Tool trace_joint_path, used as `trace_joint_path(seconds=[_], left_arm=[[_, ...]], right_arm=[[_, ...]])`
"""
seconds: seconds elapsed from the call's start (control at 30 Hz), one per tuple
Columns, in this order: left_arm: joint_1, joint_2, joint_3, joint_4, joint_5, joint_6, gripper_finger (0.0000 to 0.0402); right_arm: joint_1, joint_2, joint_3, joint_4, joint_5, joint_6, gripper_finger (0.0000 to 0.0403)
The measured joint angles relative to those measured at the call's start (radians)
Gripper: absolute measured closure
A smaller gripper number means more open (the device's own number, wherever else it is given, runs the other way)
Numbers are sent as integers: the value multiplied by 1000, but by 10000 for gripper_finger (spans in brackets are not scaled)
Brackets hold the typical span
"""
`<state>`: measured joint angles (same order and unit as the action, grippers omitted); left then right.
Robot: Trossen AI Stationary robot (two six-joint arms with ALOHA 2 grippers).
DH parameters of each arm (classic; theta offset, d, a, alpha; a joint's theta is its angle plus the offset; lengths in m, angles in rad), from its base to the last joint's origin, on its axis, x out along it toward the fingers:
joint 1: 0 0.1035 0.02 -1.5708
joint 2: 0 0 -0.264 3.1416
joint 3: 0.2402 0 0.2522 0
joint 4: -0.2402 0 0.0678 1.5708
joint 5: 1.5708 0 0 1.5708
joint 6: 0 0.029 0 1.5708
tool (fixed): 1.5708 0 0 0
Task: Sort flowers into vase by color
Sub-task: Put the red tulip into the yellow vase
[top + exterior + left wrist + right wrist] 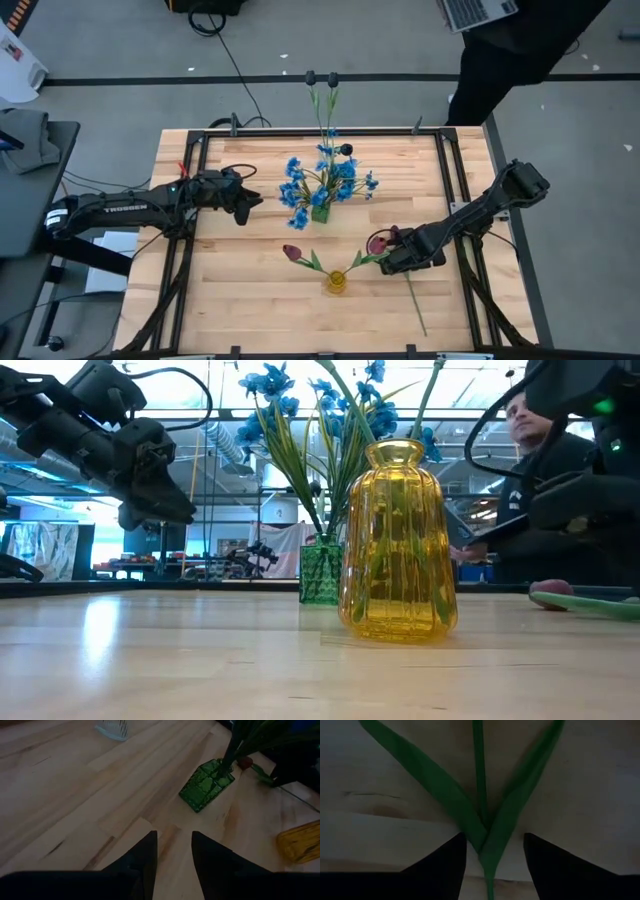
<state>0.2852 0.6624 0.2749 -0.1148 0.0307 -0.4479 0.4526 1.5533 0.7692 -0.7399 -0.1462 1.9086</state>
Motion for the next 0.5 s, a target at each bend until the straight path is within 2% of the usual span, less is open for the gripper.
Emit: trace_joint_path(seconds=[0.17, 0.5], left_arm=[[0, 0, 0, -4, 0, 0, 275], [1, 0, 0, -4, -6, 0, 275]], right_arm=[[2, 0, 0, -19, -5, -18, 220], [2, 0, 0, -20, -5, -58, 319]])
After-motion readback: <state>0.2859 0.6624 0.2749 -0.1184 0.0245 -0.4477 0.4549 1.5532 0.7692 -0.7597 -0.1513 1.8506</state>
